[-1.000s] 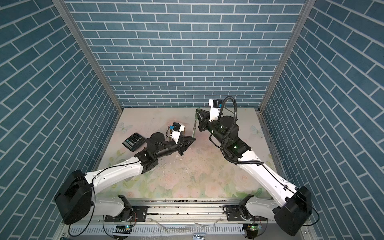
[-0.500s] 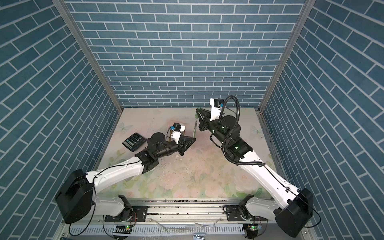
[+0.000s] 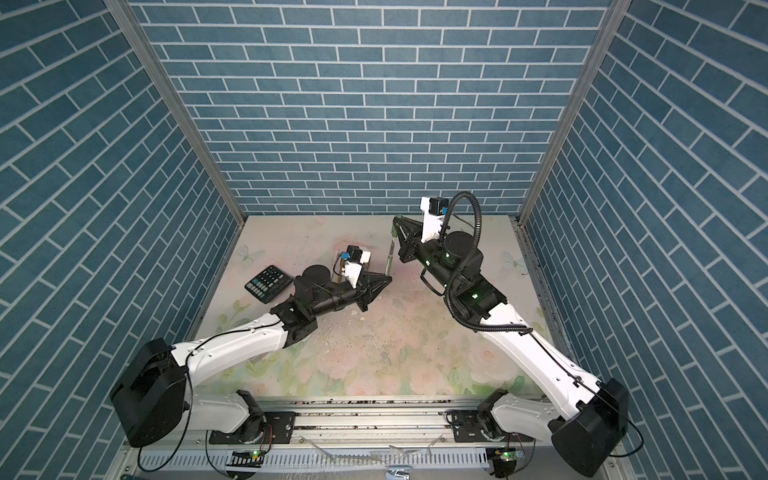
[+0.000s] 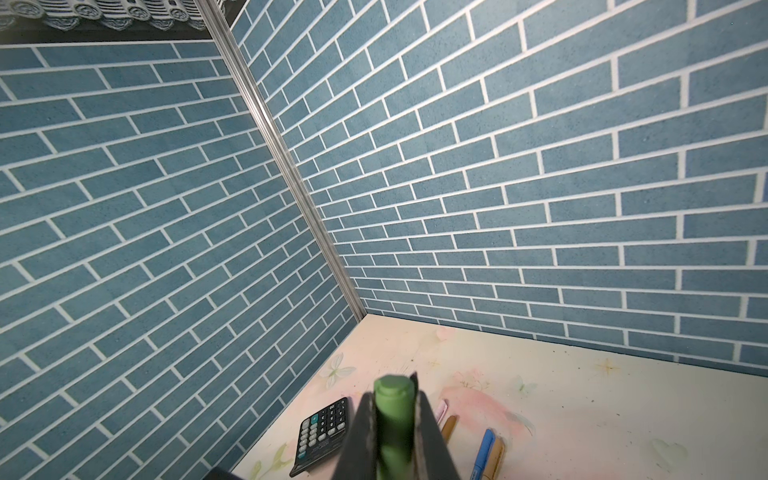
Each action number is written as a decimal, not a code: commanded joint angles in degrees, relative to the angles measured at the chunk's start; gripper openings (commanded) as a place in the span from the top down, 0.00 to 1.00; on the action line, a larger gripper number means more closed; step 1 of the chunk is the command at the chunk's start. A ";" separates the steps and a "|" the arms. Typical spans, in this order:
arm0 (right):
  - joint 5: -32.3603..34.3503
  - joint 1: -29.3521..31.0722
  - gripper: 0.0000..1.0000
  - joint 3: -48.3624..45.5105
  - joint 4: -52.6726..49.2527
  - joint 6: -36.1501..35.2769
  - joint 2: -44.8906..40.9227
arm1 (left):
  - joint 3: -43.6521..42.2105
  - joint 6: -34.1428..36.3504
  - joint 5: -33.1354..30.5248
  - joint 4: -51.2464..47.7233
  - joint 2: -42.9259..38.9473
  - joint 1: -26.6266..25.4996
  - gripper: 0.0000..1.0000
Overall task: Insert the pens into the pen caps
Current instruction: 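Push the green cap down over the nib with the right gripper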
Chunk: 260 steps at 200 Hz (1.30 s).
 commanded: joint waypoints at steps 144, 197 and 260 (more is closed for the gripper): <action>-0.14 0.31 0.92 -3.01 -0.02 2.56 -0.07 | 1.30 0.24 0.01 0.22 -0.50 -0.46 1.00; -1.56 0.35 0.92 -5.32 0.22 5.25 -0.64 | 1.04 0.08 -0.49 0.51 -0.69 -0.49 1.00; -1.96 0.44 0.90 -8.69 1.51 7.19 -1.83 | 0.02 -1.00 -1.52 2.42 -1.24 -0.46 1.00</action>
